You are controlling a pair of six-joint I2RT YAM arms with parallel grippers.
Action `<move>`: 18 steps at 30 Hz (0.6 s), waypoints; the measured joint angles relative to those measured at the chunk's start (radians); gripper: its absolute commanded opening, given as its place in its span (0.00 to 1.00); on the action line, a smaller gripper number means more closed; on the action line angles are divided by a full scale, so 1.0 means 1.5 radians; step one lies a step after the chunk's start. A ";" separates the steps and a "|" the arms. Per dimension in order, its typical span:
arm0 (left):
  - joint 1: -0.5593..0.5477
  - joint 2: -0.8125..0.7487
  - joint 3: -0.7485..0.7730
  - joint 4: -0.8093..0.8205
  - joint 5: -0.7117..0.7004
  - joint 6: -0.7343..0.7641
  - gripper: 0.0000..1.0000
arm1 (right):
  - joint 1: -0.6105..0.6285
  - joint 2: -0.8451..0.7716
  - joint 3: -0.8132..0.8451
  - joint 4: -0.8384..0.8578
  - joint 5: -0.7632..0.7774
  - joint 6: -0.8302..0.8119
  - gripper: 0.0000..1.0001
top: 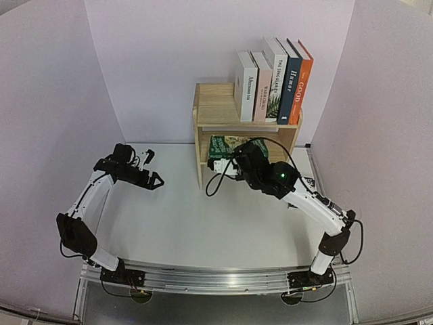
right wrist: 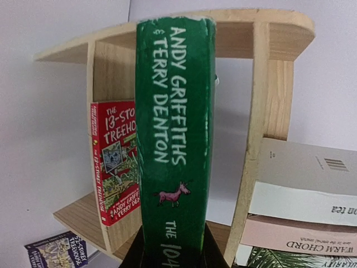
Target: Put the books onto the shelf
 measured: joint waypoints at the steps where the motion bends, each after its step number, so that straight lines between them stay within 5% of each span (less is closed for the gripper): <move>1: 0.000 0.000 0.000 0.000 0.000 0.000 1.00 | -0.016 -0.004 -0.030 0.037 0.000 -0.024 0.00; 7: 0.000 -0.008 -0.017 0.001 0.000 0.000 1.00 | -0.098 -0.007 -0.170 0.228 -0.044 -0.116 0.00; 18: 0.000 -0.032 -0.060 0.013 -0.001 -0.002 1.00 | -0.155 0.009 -0.204 0.411 -0.103 -0.141 0.00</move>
